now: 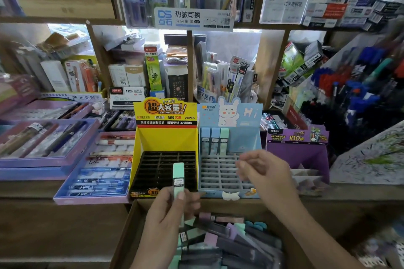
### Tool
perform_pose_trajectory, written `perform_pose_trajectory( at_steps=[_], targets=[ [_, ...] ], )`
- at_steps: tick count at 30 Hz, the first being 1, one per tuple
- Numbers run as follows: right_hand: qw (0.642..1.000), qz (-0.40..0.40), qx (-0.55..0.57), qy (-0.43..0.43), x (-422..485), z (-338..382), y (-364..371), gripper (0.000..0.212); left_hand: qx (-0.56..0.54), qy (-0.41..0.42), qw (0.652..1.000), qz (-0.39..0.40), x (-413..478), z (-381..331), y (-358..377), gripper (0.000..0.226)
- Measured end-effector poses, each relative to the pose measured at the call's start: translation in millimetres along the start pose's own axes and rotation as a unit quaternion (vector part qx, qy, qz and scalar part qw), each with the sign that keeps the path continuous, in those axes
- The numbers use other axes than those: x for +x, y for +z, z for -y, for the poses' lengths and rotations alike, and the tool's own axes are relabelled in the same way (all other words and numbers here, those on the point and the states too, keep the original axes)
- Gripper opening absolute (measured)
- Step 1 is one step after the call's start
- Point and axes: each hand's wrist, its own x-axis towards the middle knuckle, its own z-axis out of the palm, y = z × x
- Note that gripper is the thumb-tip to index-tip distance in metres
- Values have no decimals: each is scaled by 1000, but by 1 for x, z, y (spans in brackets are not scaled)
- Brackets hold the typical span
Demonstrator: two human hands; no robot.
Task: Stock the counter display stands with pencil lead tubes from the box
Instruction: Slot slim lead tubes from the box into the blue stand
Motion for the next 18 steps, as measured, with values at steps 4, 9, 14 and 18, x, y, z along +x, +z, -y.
perform_pose_trajectory(
  at_steps=[4, 9, 14, 18],
  targets=[
    [996, 27, 2, 88, -42, -26, -10, 17, 92, 40, 994, 37, 5, -16, 7, 24],
    [961, 112, -145, 207, -56, -75, -12, 5, 159, 104, 979, 80, 23, -36, 26, 25],
    [922, 187, -221, 257, -53, -96, -14, 14, 225, 150, 959, 88, 55, -42, 50, 13],
    [921, 189, -220, 260, -52, -98, -15, 15, 292, 160, 939, 85, 86, -44, 67, 23]
  ],
)
